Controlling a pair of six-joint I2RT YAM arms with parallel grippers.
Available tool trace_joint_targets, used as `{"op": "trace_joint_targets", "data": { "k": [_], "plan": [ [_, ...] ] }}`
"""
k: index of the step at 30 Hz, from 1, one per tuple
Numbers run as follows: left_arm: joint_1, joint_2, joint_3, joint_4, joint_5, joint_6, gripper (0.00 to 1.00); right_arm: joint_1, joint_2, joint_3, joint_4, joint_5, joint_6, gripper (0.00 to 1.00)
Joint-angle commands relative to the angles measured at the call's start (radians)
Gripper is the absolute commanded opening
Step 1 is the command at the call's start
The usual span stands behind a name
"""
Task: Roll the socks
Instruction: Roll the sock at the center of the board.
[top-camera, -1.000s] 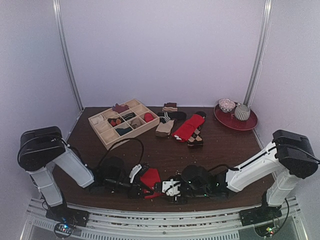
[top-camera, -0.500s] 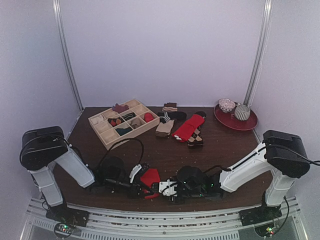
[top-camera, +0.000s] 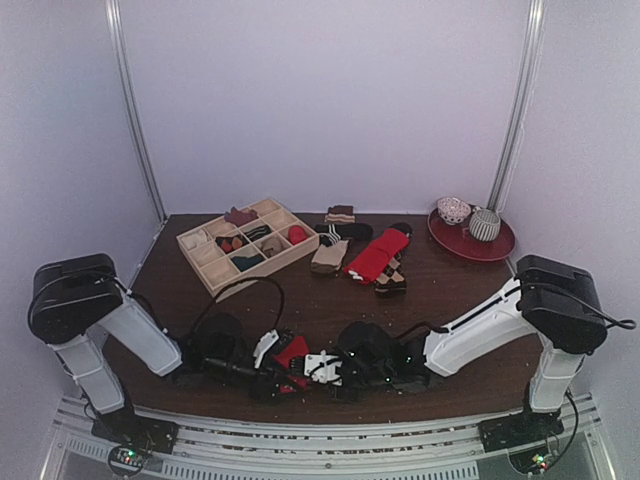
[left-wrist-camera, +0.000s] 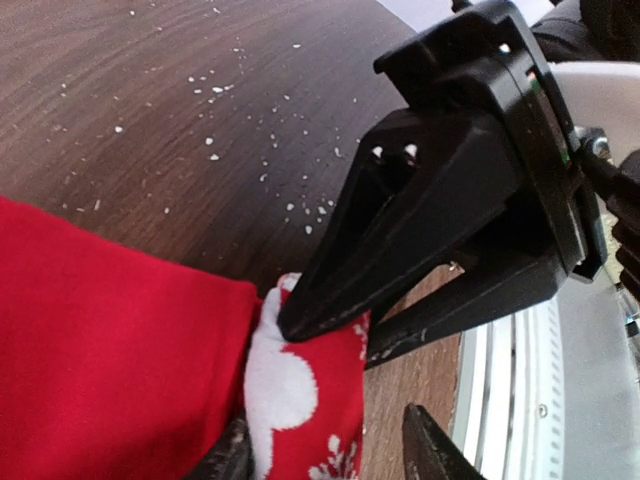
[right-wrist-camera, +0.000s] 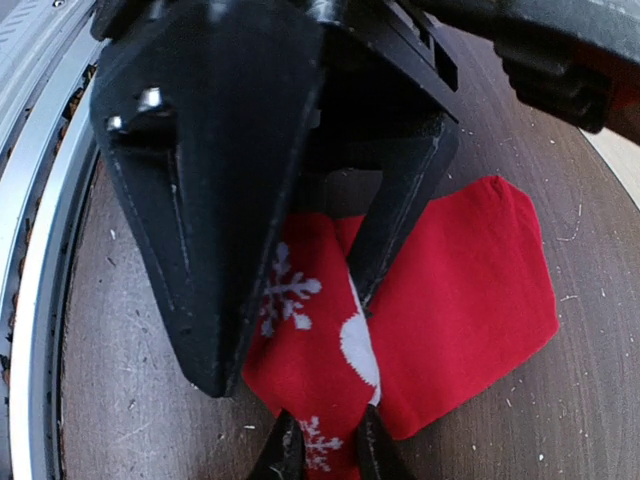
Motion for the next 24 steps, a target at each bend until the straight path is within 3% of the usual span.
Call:
{"op": "trace_joint_targets", "data": {
  "k": [1, 8, 10, 12, 14, 24],
  "plan": [
    [-0.009, -0.110, -0.028, -0.136, -0.082, 0.081, 0.52, 0.003, 0.042, 0.012, -0.194, -0.030, 0.040, 0.10],
    [-0.002, -0.334, -0.009, -0.367, -0.335, 0.106, 0.55, 0.003, 0.017, -0.020, -0.202, -0.021, 0.055, 0.10],
    [0.024, -0.338, 0.002, -0.399, -0.363, 0.104, 0.45, 0.004, 0.011, -0.026, -0.196, -0.023, 0.057, 0.10],
    [0.057, -0.307, 0.018, -0.396, -0.353, 0.097, 0.20, 0.004, 0.007, -0.029, -0.192, -0.023, 0.060, 0.10],
    [0.075, -0.263, 0.042, -0.378, -0.329, 0.097, 0.02, 0.003, 0.010, -0.029, -0.193, -0.024, 0.061, 0.10],
    [0.080, -0.002, 0.201, -0.347, -0.230, 0.169, 0.00, 0.010, 0.017, -0.002, -0.244, -0.046, 0.003, 0.10]
  ]
}}
